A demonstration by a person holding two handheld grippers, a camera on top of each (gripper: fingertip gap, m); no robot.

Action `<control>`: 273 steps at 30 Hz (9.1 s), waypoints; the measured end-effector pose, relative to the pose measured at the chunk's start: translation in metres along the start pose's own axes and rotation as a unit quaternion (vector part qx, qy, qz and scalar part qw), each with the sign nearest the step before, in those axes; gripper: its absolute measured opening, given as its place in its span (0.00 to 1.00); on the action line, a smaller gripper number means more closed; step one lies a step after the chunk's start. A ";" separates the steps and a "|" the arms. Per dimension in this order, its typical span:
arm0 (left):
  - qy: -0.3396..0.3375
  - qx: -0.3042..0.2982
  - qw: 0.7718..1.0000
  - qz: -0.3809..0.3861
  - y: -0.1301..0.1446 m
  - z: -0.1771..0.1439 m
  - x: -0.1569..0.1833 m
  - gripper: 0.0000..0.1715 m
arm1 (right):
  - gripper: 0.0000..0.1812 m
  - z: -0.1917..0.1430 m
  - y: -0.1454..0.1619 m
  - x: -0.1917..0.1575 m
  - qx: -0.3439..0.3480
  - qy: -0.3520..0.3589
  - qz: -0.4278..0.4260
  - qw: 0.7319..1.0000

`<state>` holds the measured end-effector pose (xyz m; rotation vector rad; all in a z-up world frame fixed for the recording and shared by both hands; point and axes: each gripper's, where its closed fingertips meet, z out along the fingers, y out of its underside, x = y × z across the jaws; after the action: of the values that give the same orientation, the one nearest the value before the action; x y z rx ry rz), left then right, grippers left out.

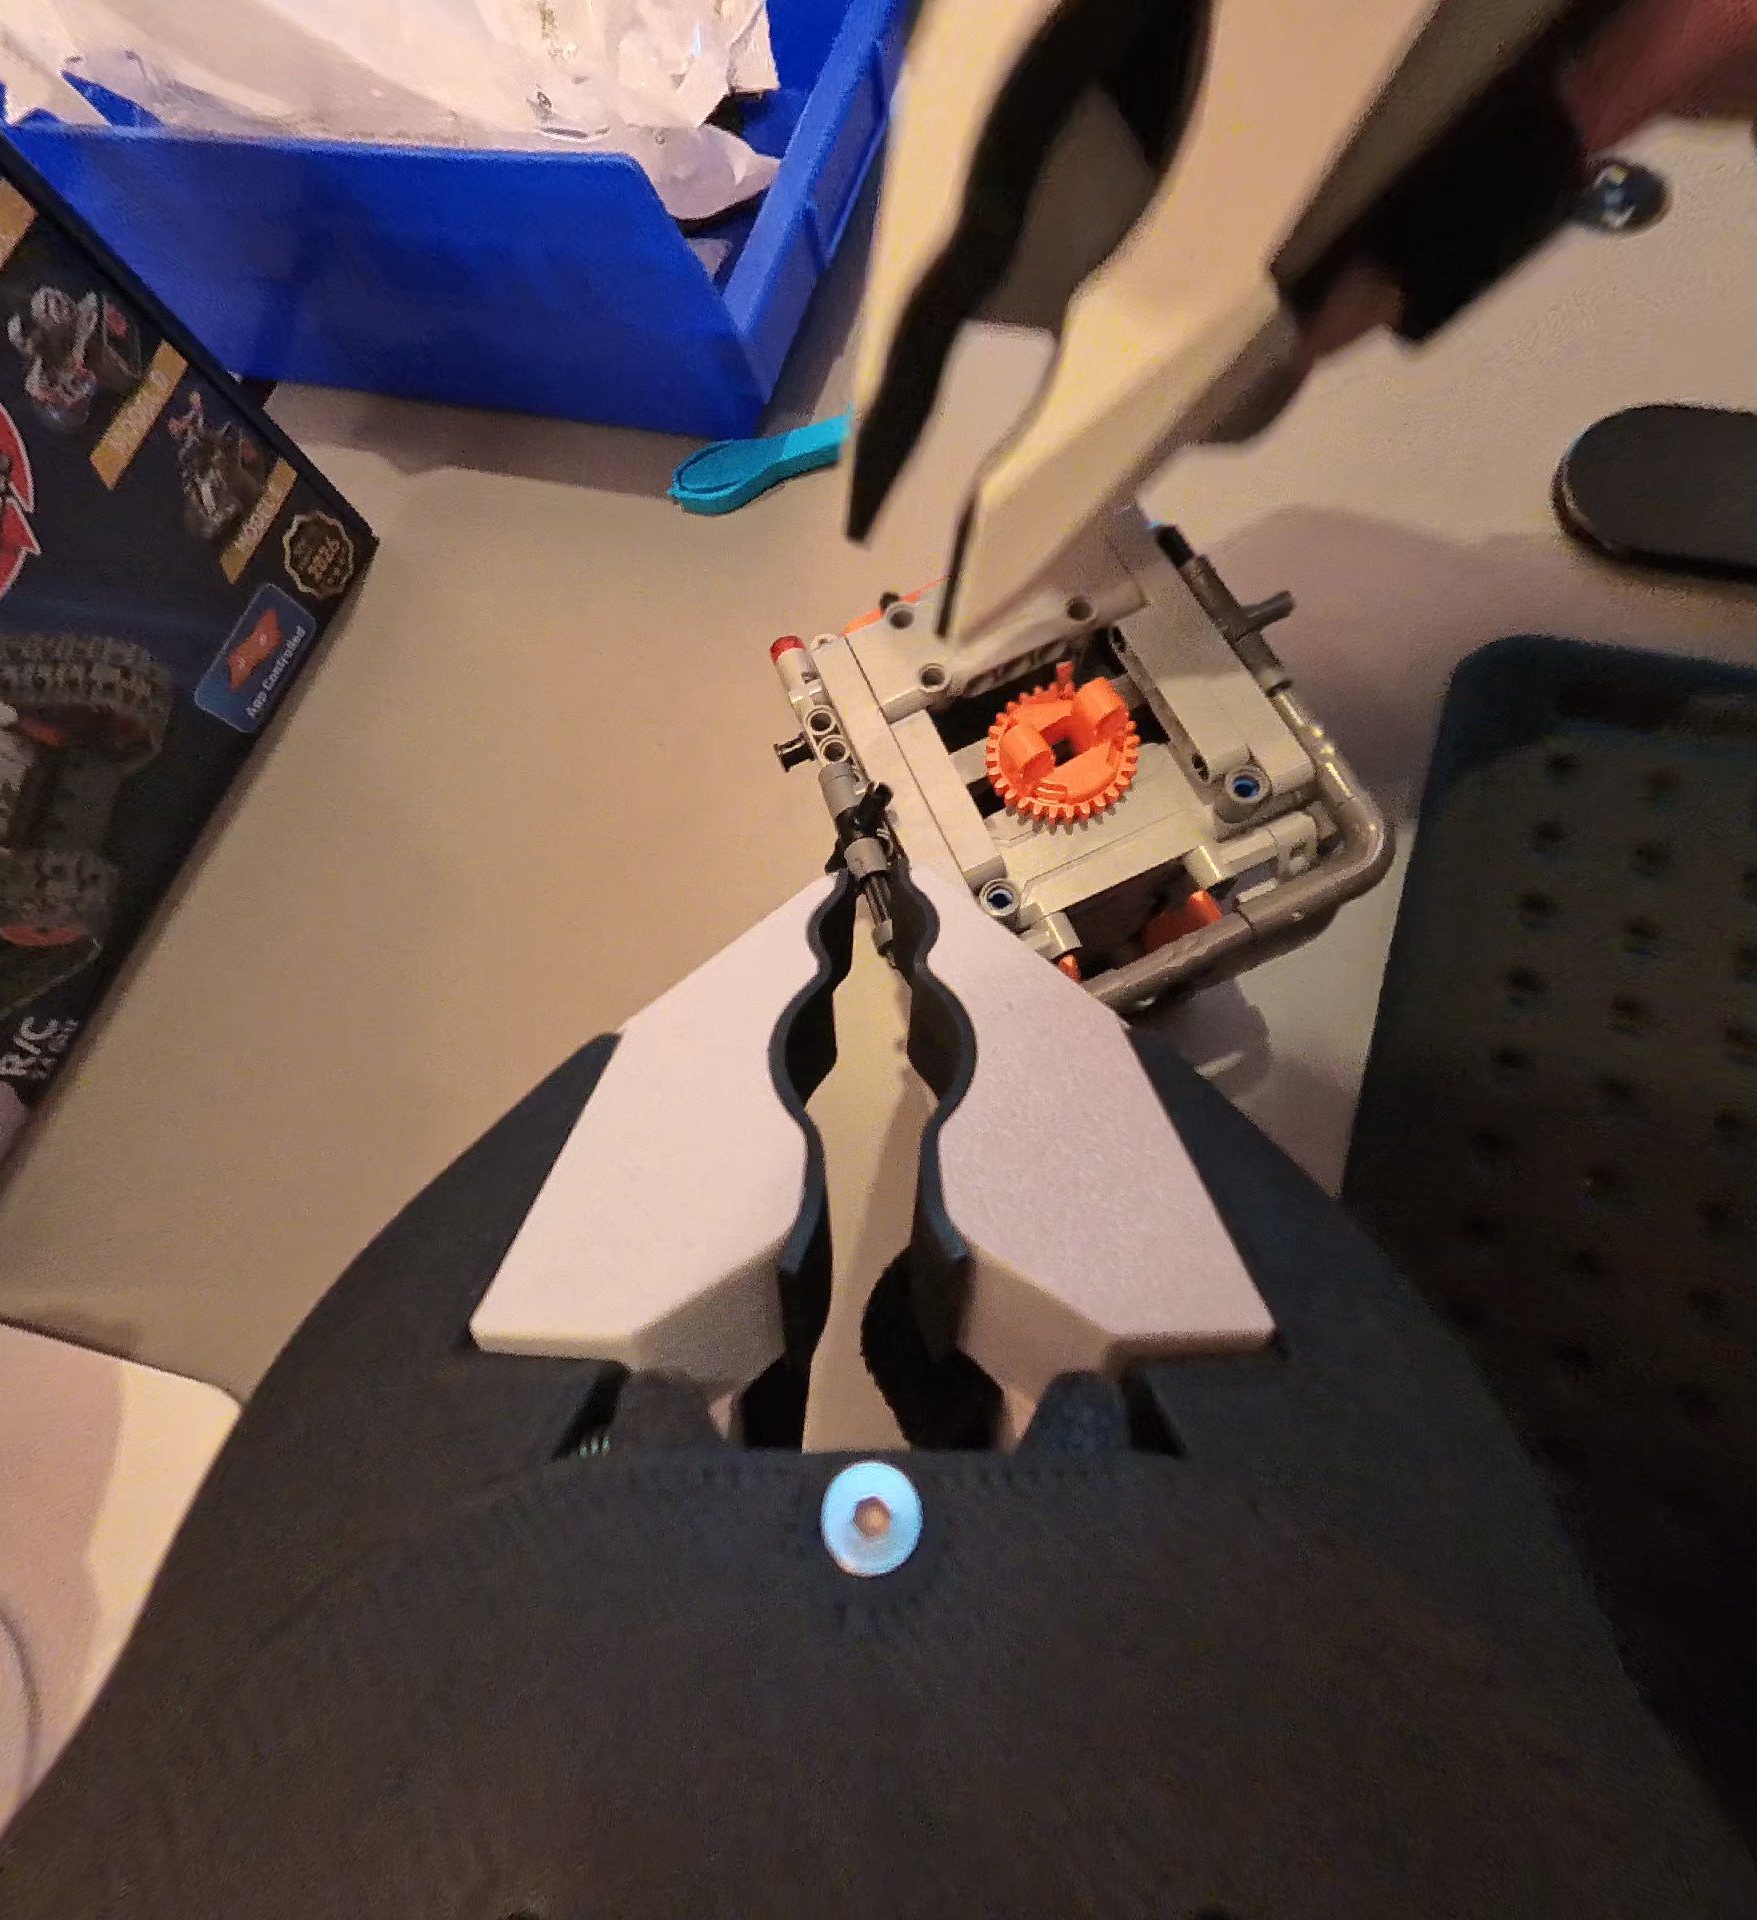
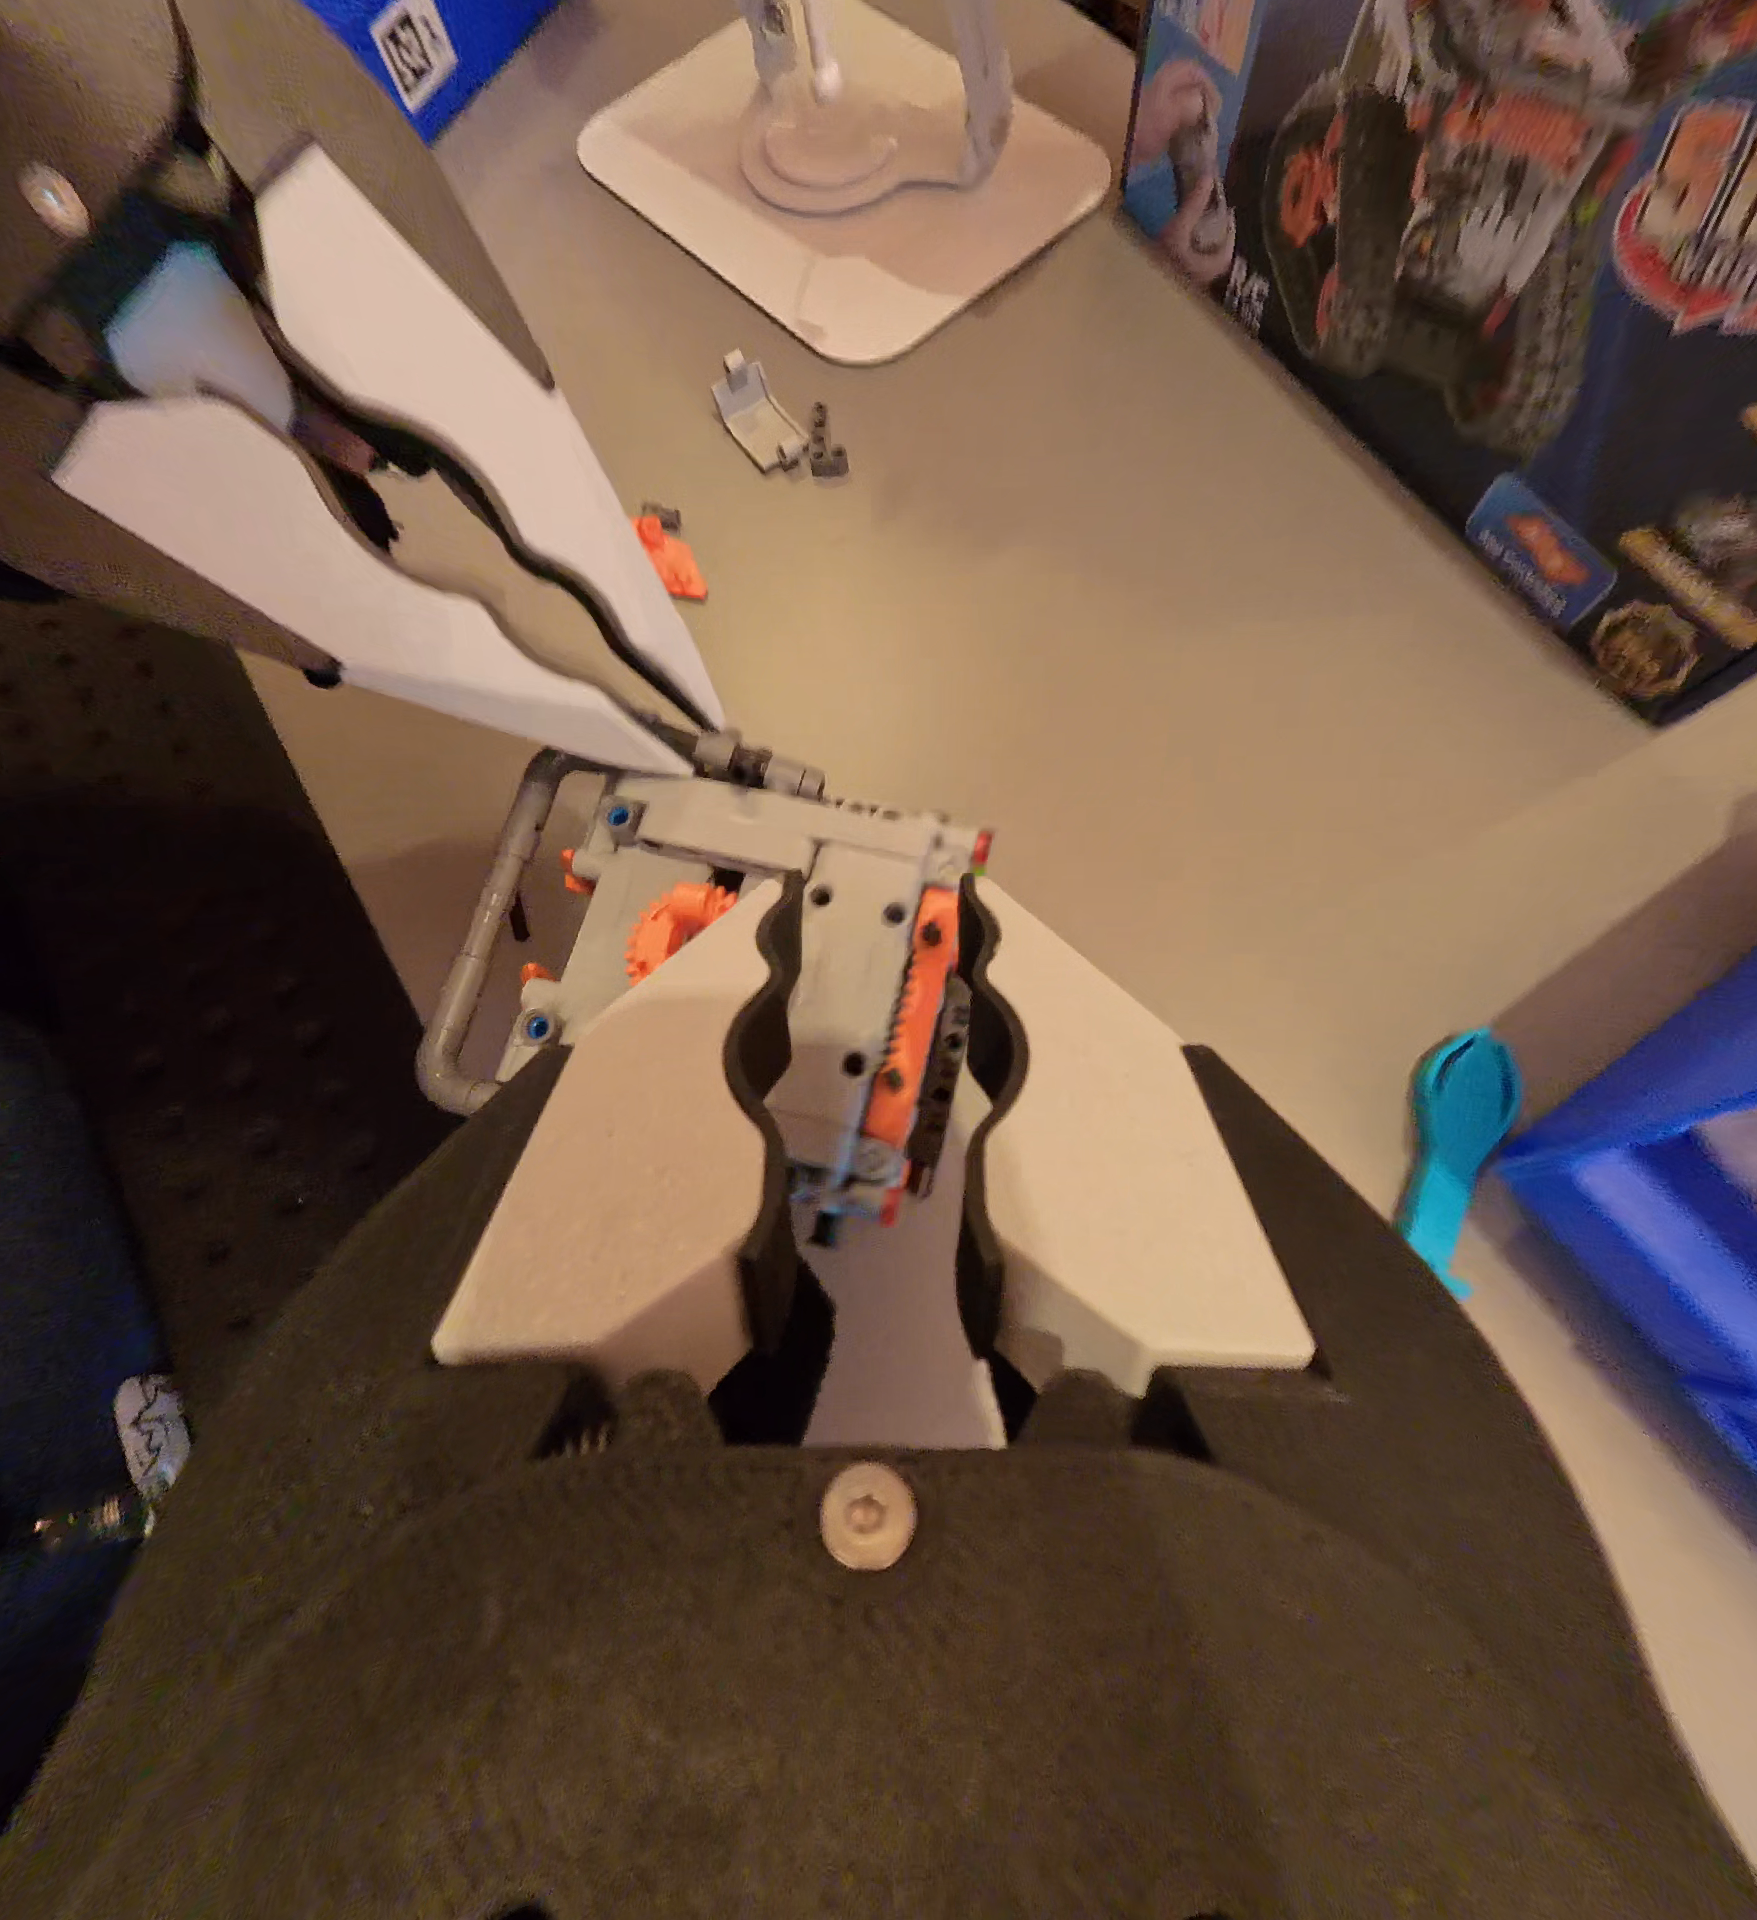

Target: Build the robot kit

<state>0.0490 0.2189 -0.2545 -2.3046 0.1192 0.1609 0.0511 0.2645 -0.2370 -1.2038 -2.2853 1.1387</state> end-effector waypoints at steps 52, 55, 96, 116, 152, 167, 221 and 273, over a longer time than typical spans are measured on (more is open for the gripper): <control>0.208 0.020 0.965 -0.155 -0.005 0.004 -0.013 0.02 | 0.02 0.038 -0.012 -0.022 0.027 -0.286 -0.223 0.932; 0.262 0.029 0.934 -0.241 -0.006 0.004 -0.012 0.02 | 0.02 0.038 -0.011 -0.022 0.029 -0.262 -0.242 0.934; 0.427 0.093 0.695 -0.572 -0.012 0.012 -0.007 0.02 | 0.01 0.031 -0.005 -0.020 0.071 -0.179 -0.212 0.958; 0.413 0.107 0.725 -0.542 -0.015 0.014 -0.007 0.02 | 0.10 0.019 -0.015 0.005 0.050 -0.292 0.055 0.953; 0.422 0.101 0.753 -0.494 -0.028 0.024 -0.003 0.02 | 0.10 0.018 0.006 -0.010 0.041 -0.444 0.215 0.869; 0.440 0.140 0.750 -0.474 -0.035 0.016 -0.002 0.19 | 0.10 0.019 0.006 -0.004 0.089 -0.404 0.225 0.882; 0.404 0.110 0.753 -0.508 -0.026 0.031 0.000 0.00 | 0.02 0.016 0.006 -0.001 0.078 -0.402 0.221 0.885; 0.460 0.090 0.736 -0.488 -0.025 0.021 0.007 0.02 | 0.01 0.011 0.007 -0.013 0.012 -0.504 0.272 0.820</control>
<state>0.0575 0.2506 -0.2511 -1.7498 -0.5589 -1.4597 0.0559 0.2511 -0.2486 -1.5202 -2.6004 2.4961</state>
